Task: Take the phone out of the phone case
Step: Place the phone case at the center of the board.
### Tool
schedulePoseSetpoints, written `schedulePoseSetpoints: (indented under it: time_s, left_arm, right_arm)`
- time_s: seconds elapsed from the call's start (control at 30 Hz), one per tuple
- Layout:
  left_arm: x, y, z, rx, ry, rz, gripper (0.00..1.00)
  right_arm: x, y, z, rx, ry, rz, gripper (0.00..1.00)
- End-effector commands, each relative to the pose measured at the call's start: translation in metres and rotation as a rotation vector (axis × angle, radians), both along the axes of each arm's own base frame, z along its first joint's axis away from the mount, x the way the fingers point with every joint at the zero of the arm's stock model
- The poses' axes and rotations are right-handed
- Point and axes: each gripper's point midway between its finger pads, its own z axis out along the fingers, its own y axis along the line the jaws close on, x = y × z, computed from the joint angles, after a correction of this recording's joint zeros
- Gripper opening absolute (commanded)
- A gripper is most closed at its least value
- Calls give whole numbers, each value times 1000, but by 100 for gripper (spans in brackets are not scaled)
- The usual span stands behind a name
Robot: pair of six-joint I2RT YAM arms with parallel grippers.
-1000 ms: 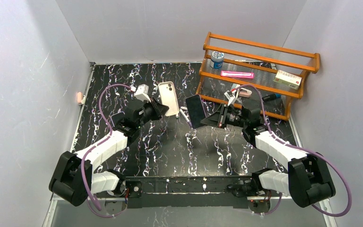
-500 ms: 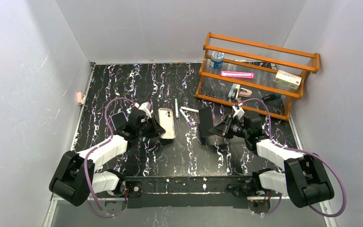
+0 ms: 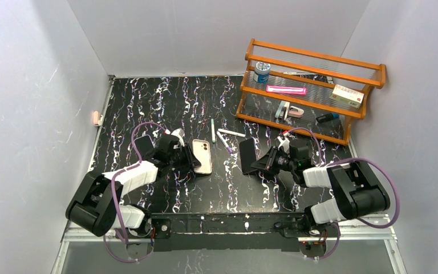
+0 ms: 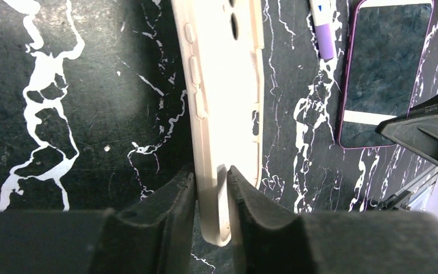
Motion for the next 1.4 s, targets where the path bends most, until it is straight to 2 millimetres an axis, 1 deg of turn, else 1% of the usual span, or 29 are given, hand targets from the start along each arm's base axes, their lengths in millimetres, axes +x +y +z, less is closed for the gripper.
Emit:
schedulePoseSetpoints:
  time_s: [0.0, 0.2, 0.27, 0.3, 0.4, 0.57, 0.6, 0.63, 0.67, 0.7, 0.73, 0.77, 0.83, 0.93, 1.17, 1.27, 1.37]
  left_arm:
    - [5, 10, -4, 55, -6, 28, 28]
    - [3, 25, -10, 120, 15, 88, 39]
    - [3, 31, -9, 152, 18, 108, 43]
    - [4, 34, -7, 168, 18, 118, 44]
    - [7, 50, -1, 237, 8, 175, 54]
    - [8, 68, 17, 300, -16, 246, 66]
    - [8, 72, 19, 317, -17, 262, 69]
    - [8, 77, 22, 334, -21, 275, 70]
    - [8, 81, 26, 348, -26, 288, 74]
    - [8, 86, 28, 368, -25, 306, 80]
    - [9, 93, 33, 395, -33, 334, 94]
    - [8, 96, 35, 407, -34, 345, 98]
    - [9, 103, 41, 437, -45, 361, 98]
    - [10, 109, 47, 462, -52, 373, 98]
    - [13, 116, 57, 528, -43, 367, 98]
    - [15, 122, 64, 558, -54, 379, 98]
    - [17, 126, 73, 570, -77, 392, 98]
  right_arm:
    - [9, 12, 19, 97, -88, 45, 23]
    - [6, 13, 15, 102, -58, 53, 42]
    - [4, 12, 12, 90, -46, 51, 48]
    - [3, 11, 10, 81, -41, 49, 50]
    - [0, 8, 7, 59, -24, 46, 56]
    - [-10, 2, 2, 5, 15, 46, 64]
    - [-11, 0, 2, -6, 18, 50, 65]
    - [-13, -1, 1, -19, 24, 50, 66]
    - [-14, -3, 1, -33, 26, 50, 66]
    - [-15, -4, 2, -47, 28, 48, 67]
    - [-14, -7, 1, -67, 23, 44, 69]
    - [-14, -9, 1, -85, 23, 42, 71]
    - [-14, -12, -1, -116, 24, 47, 74]
    - [-12, -12, -1, -127, 16, 59, 75]
    - [5, 3, 5, -115, -10, 92, 75]
    - [7, 6, 1, -153, -4, 107, 75]
    - [9, 3, -5, -199, 9, 105, 75]
